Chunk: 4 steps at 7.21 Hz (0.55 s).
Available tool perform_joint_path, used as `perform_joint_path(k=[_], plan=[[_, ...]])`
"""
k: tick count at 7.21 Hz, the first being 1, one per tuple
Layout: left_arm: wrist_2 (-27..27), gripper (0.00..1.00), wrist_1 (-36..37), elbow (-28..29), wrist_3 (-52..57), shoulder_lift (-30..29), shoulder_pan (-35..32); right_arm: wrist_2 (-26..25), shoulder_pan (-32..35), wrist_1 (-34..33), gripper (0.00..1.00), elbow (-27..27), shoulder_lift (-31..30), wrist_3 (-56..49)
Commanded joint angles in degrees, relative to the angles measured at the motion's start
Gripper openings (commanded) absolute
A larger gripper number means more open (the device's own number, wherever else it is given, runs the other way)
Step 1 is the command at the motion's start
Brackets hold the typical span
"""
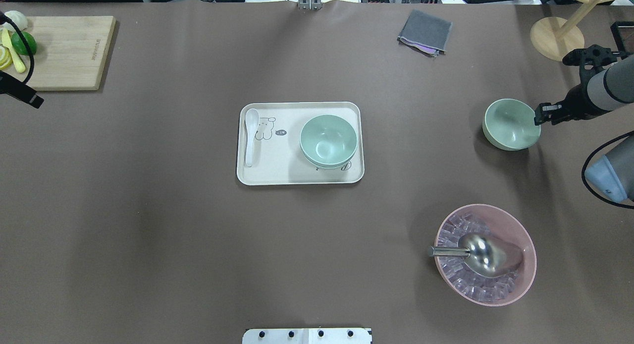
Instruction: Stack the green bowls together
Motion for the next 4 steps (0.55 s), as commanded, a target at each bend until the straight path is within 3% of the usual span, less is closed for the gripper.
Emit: perform_joint_path(k=[1, 4], plan=[[0.24, 0.97, 0.0, -0.02, 0.04, 0.04, -0.13, 0.01, -0.38, -0.08, 0.44, -0.1, 0.07, 0.04], [0.33, 0.97, -0.44, -0.02, 0.04, 0.83, -0.13, -0.08, -1.18, -0.08, 0.31, -0.19, 0.16, 0.04]])
